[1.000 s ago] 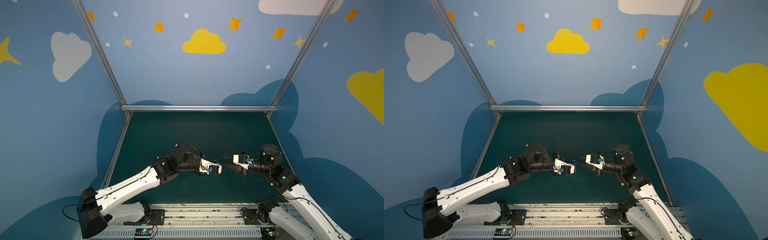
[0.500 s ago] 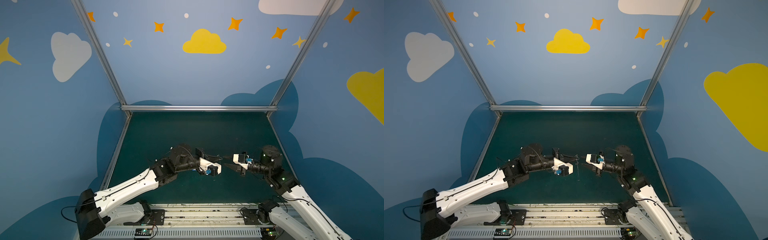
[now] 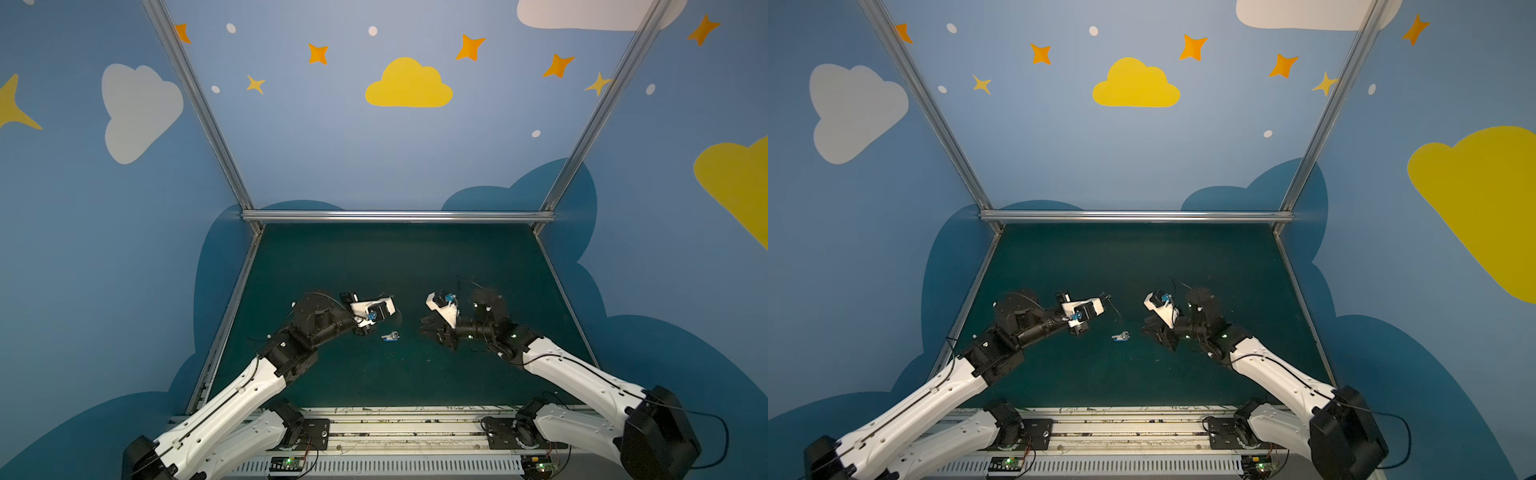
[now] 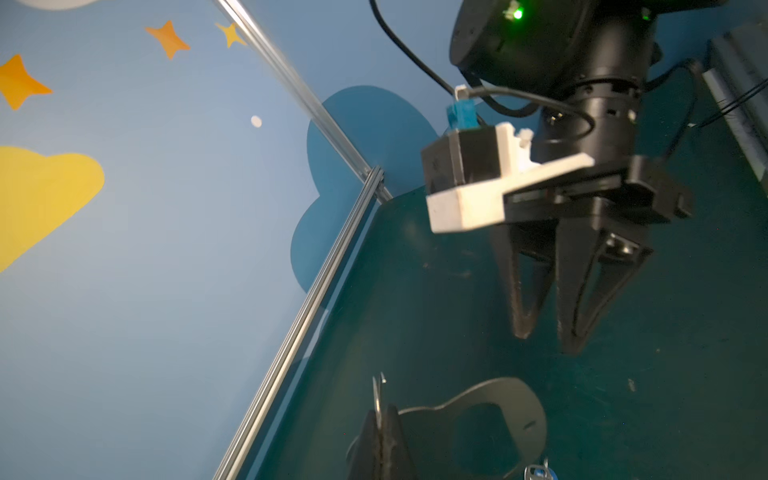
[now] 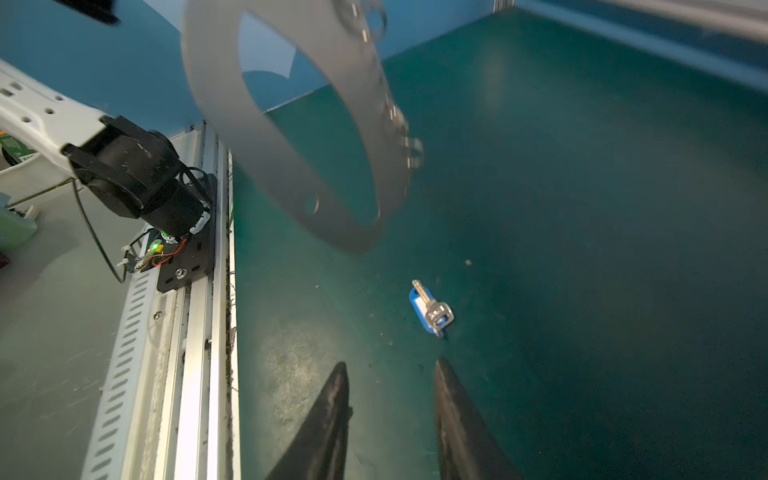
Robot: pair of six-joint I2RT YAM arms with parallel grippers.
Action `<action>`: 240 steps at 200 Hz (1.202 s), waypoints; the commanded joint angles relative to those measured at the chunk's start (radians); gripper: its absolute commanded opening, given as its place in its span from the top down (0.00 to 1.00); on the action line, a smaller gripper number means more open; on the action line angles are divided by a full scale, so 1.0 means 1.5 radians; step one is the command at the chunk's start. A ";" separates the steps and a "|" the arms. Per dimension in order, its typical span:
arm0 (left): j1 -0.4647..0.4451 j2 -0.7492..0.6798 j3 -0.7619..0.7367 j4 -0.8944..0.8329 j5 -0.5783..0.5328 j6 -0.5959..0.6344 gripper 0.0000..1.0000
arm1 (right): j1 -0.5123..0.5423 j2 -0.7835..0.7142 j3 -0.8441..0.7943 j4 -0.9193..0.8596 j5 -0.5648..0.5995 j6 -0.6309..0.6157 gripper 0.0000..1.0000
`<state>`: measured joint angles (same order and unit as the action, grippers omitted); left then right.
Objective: Put the keys on the keyring
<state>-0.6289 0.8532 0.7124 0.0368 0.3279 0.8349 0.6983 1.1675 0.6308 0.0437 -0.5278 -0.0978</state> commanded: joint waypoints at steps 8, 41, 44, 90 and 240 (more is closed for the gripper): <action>0.036 -0.044 -0.007 -0.032 0.020 -0.035 0.97 | 0.045 0.066 0.023 0.034 0.129 0.134 0.66; 0.061 -0.081 -0.019 -0.045 0.032 -0.042 0.97 | 0.069 0.140 0.023 0.041 0.197 0.123 0.65; 0.061 -0.085 -0.019 -0.047 0.033 -0.042 0.97 | 0.070 0.149 0.023 0.041 0.197 0.115 0.66; 0.063 -0.115 -0.019 -0.072 0.034 -0.039 0.96 | 0.095 0.252 0.124 -0.060 0.245 0.029 0.67; 0.064 -0.126 -0.013 -0.101 0.041 -0.005 0.97 | 0.121 0.387 0.249 -0.209 0.283 -0.181 0.69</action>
<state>-0.5369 0.6685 0.6899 -0.1207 0.3767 0.8135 0.8719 1.7256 0.9707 -0.2111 -0.1333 -0.2958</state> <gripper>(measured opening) 0.049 0.308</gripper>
